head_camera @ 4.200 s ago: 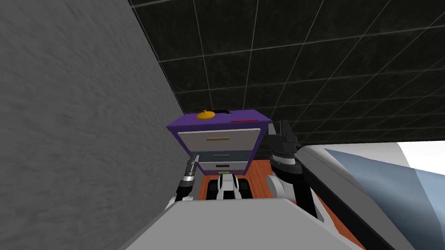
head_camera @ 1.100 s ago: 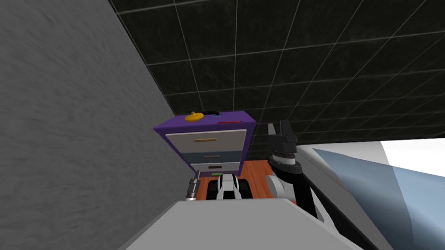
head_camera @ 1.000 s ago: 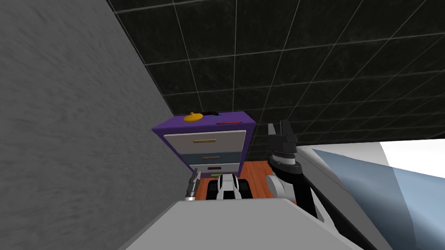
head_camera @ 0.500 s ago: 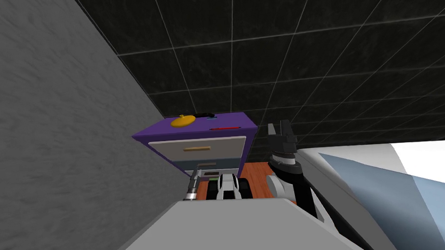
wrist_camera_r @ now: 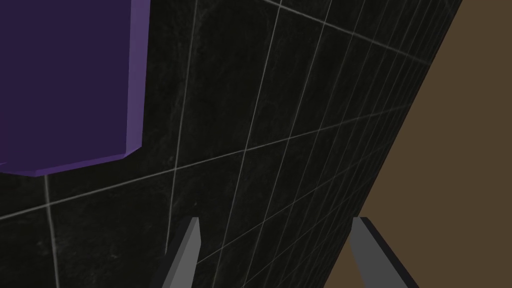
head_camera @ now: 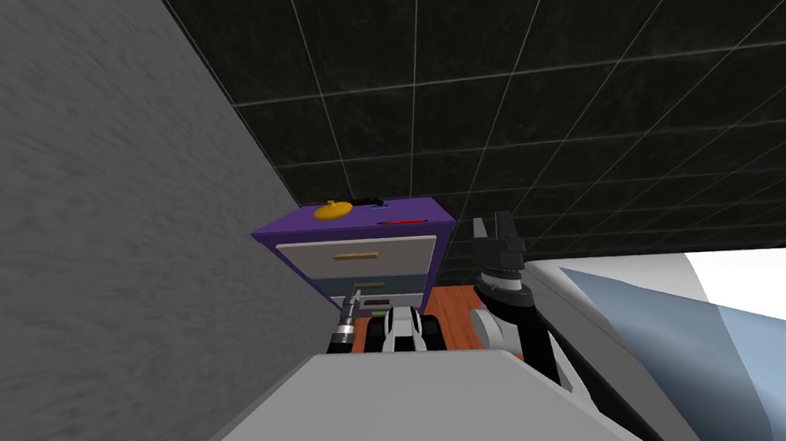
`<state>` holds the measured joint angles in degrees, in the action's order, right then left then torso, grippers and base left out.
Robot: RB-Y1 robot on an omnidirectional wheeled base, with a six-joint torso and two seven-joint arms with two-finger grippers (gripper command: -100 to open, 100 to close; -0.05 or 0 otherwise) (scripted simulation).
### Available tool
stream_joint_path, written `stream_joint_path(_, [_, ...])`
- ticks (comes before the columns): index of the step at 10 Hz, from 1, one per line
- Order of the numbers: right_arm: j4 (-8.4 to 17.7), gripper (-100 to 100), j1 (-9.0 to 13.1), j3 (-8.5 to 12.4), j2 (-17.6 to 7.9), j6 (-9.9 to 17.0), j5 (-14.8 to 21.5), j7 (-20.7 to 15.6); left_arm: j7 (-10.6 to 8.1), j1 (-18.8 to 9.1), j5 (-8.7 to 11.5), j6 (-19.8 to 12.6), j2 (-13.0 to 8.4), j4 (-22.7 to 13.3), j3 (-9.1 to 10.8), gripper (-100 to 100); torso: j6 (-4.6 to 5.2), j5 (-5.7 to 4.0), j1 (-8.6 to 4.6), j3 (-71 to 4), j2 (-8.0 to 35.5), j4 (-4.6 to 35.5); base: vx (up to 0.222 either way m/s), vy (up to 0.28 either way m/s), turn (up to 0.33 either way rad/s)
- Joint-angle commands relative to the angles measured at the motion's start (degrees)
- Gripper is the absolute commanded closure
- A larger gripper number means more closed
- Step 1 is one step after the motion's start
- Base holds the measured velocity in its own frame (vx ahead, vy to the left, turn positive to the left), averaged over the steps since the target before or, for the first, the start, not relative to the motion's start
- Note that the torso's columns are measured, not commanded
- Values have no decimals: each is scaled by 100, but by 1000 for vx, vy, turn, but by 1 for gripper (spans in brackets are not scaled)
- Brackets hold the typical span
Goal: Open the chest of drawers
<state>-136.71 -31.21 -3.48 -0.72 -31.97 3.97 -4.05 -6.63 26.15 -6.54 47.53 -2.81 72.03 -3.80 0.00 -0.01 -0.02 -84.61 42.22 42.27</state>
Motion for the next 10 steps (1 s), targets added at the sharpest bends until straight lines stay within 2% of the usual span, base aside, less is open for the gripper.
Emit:
stream_joint_path(1, [0, 0, 0, 0, 0, 0, 0, 0, 117, -287, -33, -312, 137, -2, -7, -100, 0, 1, 4, 1, 1, 0, -43, 42, 9])
stream_joint_path(2, [0, 0, 0, 0, 0, 0, 0, 0, 86, -221, -27, -278, 104, 46, -8, -100, -1, 1, 5, 4, 7, 1, -20, 18, -1])
stream_joint_path(3, [0, 0, 0, 0, 0, 0, 0, 0, 65, -134, -18, -150, 70, -9, -6, 100, -1, 0, -3, 2, 3, 1, 12, -12, -13])
stream_joint_path(10, [0, 0, -1, 0, 0, 0, 0, 0, -145, 475, 43, 495, -199, -35, -2, 100, 6, 17, 8, 3, -8, -16, 39, -29, -8])
